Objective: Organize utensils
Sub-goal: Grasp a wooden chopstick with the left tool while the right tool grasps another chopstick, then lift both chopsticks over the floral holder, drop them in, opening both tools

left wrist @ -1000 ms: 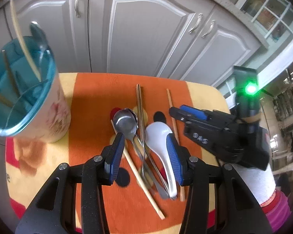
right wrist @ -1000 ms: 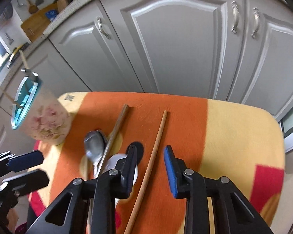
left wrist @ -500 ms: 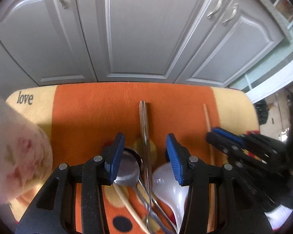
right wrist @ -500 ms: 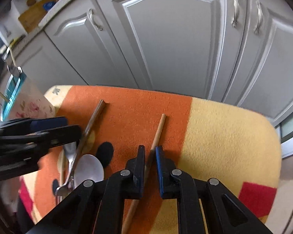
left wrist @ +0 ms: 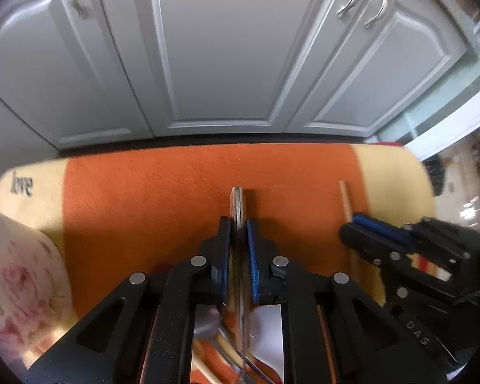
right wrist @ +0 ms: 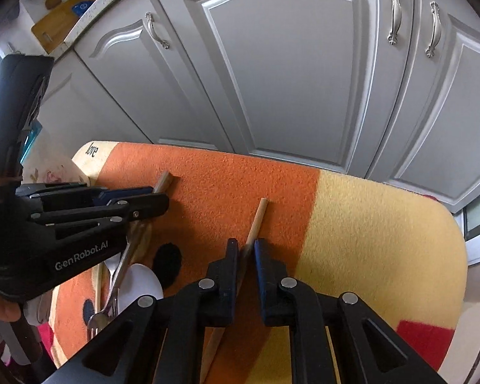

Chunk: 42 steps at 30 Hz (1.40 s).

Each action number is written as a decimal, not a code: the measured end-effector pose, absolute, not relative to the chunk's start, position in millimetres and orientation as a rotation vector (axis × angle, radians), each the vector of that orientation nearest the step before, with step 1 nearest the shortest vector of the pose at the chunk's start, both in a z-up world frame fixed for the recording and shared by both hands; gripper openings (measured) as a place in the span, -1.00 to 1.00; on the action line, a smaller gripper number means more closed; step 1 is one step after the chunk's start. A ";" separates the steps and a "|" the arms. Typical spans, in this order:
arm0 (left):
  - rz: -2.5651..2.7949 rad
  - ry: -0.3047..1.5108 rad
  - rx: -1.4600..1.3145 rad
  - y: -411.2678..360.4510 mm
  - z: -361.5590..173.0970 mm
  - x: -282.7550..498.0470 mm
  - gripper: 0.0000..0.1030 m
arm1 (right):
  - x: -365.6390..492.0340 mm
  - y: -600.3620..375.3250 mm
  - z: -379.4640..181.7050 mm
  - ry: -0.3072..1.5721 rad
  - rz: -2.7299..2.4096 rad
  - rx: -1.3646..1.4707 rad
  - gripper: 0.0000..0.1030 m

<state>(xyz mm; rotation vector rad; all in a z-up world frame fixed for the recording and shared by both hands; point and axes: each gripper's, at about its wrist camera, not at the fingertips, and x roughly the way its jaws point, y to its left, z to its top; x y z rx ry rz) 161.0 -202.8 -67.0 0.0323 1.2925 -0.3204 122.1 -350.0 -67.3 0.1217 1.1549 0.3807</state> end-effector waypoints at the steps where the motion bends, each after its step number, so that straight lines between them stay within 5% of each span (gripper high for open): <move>1: -0.336 1.281 0.021 -202.1 -61.8 157.8 -0.84 | 120.0 -349.3 -63.6 1.147 0.388 0.125 -0.83; 21: -0.461 1.050 -0.065 -141.8 55.5 47.5 -0.83 | 13.0 -346.7 54.8 0.923 0.502 0.158 -0.89; 42: -0.472 0.912 -0.102 -96.9 130.6 -8.7 -0.84 | -46.6 -323.1 118.6 0.813 0.512 0.027 -0.89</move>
